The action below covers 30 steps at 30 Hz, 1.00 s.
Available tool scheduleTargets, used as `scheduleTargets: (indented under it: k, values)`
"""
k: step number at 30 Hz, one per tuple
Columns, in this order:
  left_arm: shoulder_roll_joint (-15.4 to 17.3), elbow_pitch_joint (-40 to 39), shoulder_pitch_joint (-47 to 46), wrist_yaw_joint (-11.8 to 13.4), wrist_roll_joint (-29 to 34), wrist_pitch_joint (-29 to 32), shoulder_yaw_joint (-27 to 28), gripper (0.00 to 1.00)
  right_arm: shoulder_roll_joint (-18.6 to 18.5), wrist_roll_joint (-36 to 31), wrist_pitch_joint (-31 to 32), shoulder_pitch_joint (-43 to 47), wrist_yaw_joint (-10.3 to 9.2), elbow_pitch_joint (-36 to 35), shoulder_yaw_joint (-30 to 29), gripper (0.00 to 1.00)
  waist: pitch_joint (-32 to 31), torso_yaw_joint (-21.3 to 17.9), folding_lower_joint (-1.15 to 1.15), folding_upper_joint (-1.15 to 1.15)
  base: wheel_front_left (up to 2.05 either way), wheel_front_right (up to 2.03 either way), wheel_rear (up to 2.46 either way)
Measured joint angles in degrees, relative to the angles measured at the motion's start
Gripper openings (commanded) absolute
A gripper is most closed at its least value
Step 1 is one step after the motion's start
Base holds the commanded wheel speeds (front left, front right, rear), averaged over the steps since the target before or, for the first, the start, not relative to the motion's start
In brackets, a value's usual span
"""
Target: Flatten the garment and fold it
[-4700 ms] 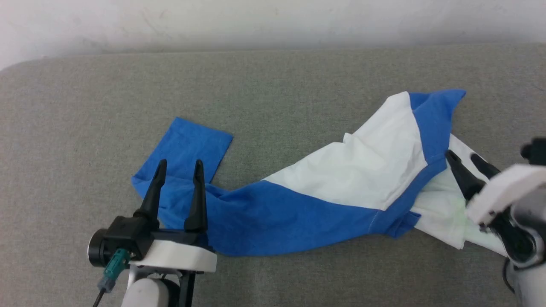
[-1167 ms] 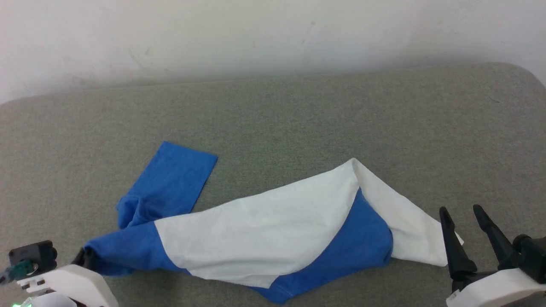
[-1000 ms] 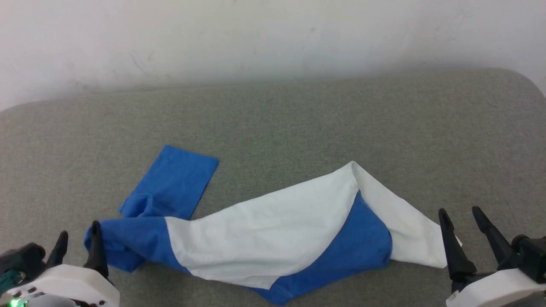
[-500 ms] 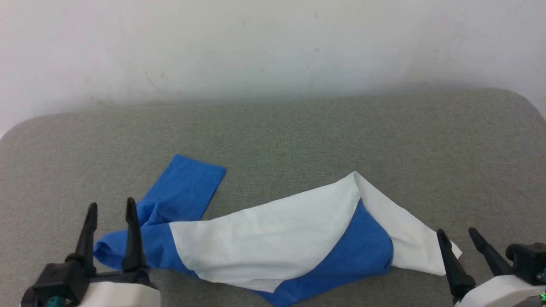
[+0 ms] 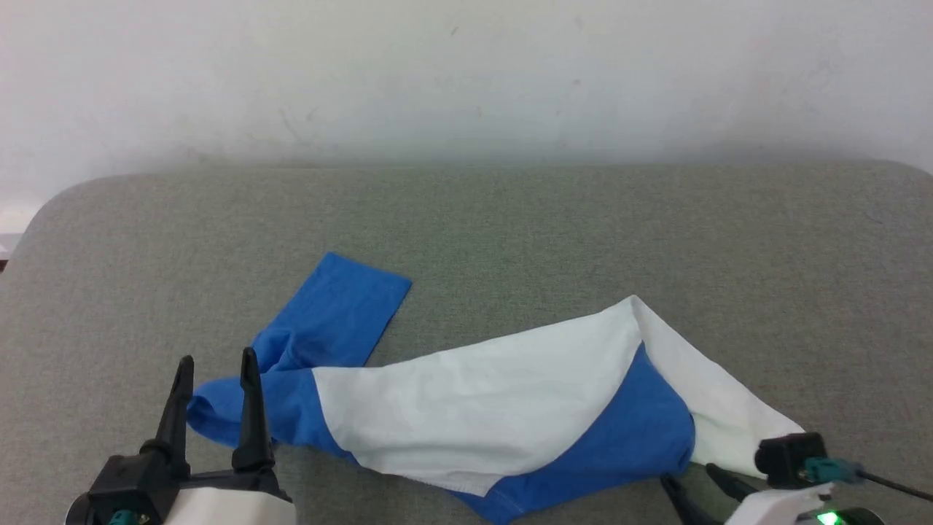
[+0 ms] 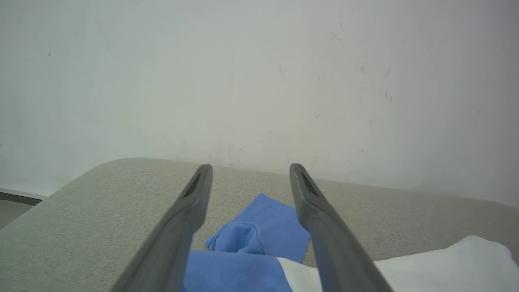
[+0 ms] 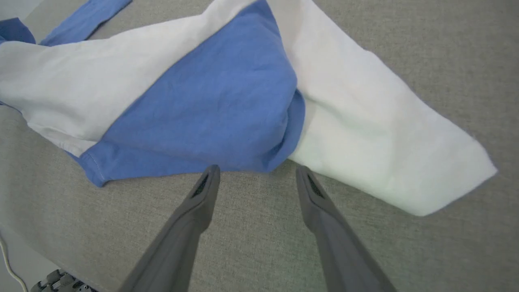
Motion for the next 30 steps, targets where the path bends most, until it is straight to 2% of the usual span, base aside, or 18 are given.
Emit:
scheduleTargets:
  k: [8,9,10,12,17,24,28,29,30]
  values:
    - [-0.8,1.9,-1.0,-0.9,-0.1,-0.1,-0.3,1.0,-0.2,1.4,1.5,-9.5,0.0,12.6,4.9,1.0,1.4,0.7,0.0,0.0,0.0,0.0,0.0]
    - [-1.0,2.1,-1.3,-0.9,-0.1,-0.1,-0.4,1.0,-0.4,1.5,1.6,-10.4,0.02,14.1,5.2,0.84,1.6,0.8,0.01,0.0,0.0,0.0,0.0]
    - [-1.1,2.3,-1.5,-1.0,-0.1,-0.2,-0.4,1.0,-0.5,1.9,1.6,-11.2,0.03,15.5,5.5,0.4,1.8,1.0,0.0,0.0,0.0,0.0,0.0]
    - [-1.4,2.5,-1.7,-1.0,-0.1,-0.2,-0.4,1.0,-1.2,2.6,1.6,-12.7,0.09,17.4,5.7,0.0,2.2,1.2,0.0,0.0,0.0,0.0,0.0]
    - [-1.9,2.8,-1.8,-1.2,0.0,-0.2,-0.2,1.0,-3.3,3.7,0.8,-16.8,0.43,20.0,4.7,0.0,3.2,1.4,0.0,0.0,0.0,0.0,0.0]
    - [-2.6,3.2,-3.6,-2.4,0.7,-0.2,-0.2,1.0,-8.5,4.0,0.2,-26.0,0.08,23.4,1.9,0.0,5.1,0.9,0.01,0.0,0.0,0.0,0.0]
    - [-3.0,3.5,-5.1,-3.0,1.3,-0.2,-0.1,1.0,-9.0,4.0,-1.3,-31.3,0.08,26.1,2.1,0.0,6.4,0.9,0.02,0.0,0.0,0.0,0.0]
    - [-3.2,3.7,-5.3,-3.0,1.5,-0.2,-0.1,1.0,-9.0,4.0,-1.8,-32.0,0.08,26.9,2.5,0.27,6.7,0.9,0.02,0.0,0.0,0.0,0.0]
    - [-3.3,4.0,-5.5,-3.3,1.5,-0.2,-0.1,1.0,-8.8,4.0,-2.8,-32.3,0.08,27.6,2.7,0.74,7.0,1.0,0.02,0.0,0.0,0.0,0.0]
